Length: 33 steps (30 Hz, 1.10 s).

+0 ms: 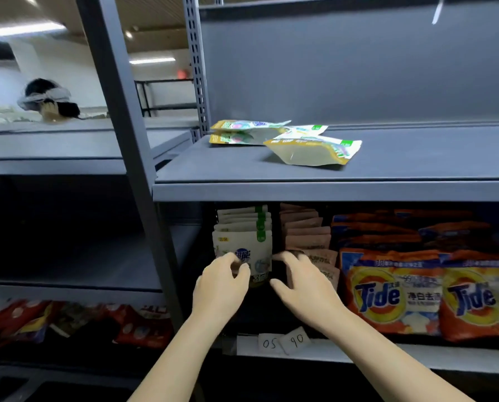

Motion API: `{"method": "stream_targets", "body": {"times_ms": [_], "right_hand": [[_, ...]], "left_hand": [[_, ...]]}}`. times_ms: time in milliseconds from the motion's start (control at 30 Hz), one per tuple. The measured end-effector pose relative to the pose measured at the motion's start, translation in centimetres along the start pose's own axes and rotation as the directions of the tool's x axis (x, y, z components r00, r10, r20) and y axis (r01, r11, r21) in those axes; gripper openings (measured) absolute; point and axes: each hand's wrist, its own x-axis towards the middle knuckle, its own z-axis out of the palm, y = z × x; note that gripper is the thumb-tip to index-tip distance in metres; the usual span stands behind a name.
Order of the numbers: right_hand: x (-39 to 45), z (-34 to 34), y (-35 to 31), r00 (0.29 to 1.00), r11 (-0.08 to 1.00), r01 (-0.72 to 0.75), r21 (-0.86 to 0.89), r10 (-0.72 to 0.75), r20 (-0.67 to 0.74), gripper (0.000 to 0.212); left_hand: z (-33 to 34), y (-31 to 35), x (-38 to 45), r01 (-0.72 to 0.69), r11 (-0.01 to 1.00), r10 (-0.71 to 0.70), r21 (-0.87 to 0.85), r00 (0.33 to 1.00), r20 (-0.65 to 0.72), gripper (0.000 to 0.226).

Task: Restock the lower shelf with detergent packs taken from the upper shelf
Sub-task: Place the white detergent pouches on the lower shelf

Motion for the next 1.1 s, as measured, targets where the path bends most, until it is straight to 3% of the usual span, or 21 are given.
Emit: {"method": "stream_targets", "body": {"times_ms": [333, 533, 800, 1000, 1100], "right_hand": [[-4.6, -11.7, -1.3, 0.953, 0.949, 0.292, 0.114, -0.280, -0.116, 0.035], [-3.6, -16.4, -1.1, 0.935, 0.942, 0.327, 0.077, -0.311, -0.169, 0.032], [3.3, -20.7, 0.5, 0.958, 0.987, 0.157, 0.036, -0.143, -0.249, 0.025], [9.1, -22.1, 2.2, 0.960, 0.973, -0.163, -0.166, 0.117, -0.253, 0.044], [11.0, -21.7, 2.8, 0.949, 0.921, -0.288, -0.264, 0.236, -0.211, 0.056]], "left_hand": [[-6.3, 7.3, -4.8, -0.248, 0.966, 0.230, -0.076, 0.954, -0.192, 0.010], [-9.0, 11.0, -3.3, -0.344, 0.938, 0.320, -0.052, 0.912, -0.258, 0.011], [-10.4, 14.7, 5.1, -0.306, 0.951, 0.289, -0.052, 0.935, -0.205, 0.013], [-11.0, 16.4, 13.3, -0.225, 0.974, 0.217, -0.034, 0.965, -0.150, 0.029], [-10.1, 16.3, 17.4, -0.195, 0.973, 0.210, 0.122, 0.970, -0.125, 0.038]]}}
